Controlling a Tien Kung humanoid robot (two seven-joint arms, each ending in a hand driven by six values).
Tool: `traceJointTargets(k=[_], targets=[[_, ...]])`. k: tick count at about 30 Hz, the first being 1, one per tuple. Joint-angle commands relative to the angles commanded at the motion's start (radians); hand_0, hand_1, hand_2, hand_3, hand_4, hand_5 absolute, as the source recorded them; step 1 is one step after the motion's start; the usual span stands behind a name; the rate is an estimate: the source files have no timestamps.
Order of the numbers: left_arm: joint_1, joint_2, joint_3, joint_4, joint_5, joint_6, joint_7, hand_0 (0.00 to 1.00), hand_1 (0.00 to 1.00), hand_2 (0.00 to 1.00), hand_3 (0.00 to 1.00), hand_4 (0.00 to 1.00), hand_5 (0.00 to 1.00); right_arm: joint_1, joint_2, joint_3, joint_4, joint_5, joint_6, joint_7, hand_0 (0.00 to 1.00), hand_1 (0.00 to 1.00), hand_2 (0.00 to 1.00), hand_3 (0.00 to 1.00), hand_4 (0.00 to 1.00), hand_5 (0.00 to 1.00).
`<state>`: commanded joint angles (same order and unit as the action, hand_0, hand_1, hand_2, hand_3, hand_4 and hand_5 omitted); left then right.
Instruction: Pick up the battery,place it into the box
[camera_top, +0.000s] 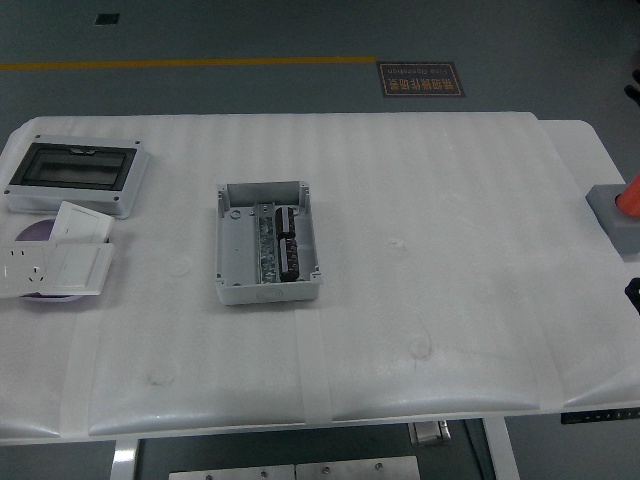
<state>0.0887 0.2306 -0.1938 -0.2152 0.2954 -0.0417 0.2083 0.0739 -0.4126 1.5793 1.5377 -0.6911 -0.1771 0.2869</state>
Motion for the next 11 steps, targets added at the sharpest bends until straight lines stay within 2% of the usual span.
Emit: traceJointTargets(k=[11], targets=[[0.003, -0.009, -0.004, 0.002, -0.007, -0.001, 0.000, 0.683, 0.687, 0.619, 0.680, 0.681, 0.344, -0.001, 0.004, 0.019, 0.003, 0.000, -0.004, 0.001, 0.761, 0.731, 0.773, 0.750, 0.893, 0.851]])
